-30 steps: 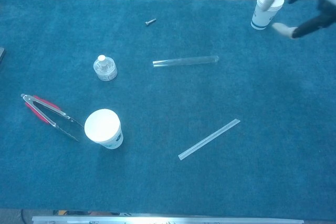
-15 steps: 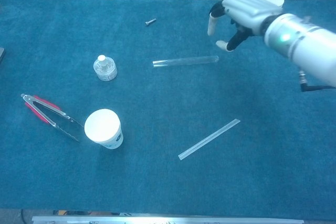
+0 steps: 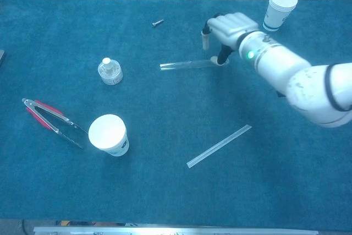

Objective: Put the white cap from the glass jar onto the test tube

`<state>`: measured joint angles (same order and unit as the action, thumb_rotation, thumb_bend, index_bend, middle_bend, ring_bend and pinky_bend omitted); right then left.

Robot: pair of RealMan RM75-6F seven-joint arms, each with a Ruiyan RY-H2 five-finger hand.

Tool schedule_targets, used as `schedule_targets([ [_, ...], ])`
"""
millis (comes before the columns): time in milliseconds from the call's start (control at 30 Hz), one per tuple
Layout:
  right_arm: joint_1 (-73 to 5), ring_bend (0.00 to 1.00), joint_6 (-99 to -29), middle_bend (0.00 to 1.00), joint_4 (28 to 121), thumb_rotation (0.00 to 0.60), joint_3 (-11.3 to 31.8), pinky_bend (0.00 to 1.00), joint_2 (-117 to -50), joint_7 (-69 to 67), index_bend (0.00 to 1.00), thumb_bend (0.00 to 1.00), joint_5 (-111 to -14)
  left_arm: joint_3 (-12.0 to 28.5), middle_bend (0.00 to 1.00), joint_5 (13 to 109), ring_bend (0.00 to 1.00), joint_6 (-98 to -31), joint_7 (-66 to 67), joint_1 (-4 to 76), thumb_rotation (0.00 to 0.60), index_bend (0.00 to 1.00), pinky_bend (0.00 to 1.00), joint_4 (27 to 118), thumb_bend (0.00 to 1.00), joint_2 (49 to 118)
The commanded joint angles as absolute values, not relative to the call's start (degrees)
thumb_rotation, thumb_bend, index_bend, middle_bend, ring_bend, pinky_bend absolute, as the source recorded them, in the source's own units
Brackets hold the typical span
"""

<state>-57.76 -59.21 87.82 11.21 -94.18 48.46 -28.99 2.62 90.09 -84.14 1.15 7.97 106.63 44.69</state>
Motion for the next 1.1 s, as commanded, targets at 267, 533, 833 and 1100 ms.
schedule_targets([
  [267,-61.3,0.06,-58.3,0.19,80.2,0.600,12.1,0.28,-101.6,50.5,0.44,0.26,-26.6,2.2,0.10,90.8,0.00,-84.5,0.2,7.7,0.600,0.30,0.02,105.9,0.32,44.6],
  [533,-62.4,0.06,-56.7,0.19,73.8,0.600,12.4,0.28,-105.8,50.7,0.44,0.26,-25.8,2.0,0.10,91.3,0.00,-84.2,0.2,7.8,0.598,0.30,0.02,105.9,0.32,44.8],
  [833,-63.2,0.06,-55.1,0.19,68.0,0.600,13.4,0.28,-109.0,50.9,0.44,0.26,-25.7,2.1,0.10,91.1,0.00,-83.4,0.0,8.3,0.596,0.30,0.02,105.5,0.32,45.3],
  [1100,-63.3,0.06,-54.3,0.19,65.3,0.600,14.1,0.28,-110.4,51.1,0.44,0.26,-25.8,2.0,0.10,90.9,0.00,-83.0,-0.5,8.5,0.585,0.30,0.02,105.0,0.32,45.7],
])
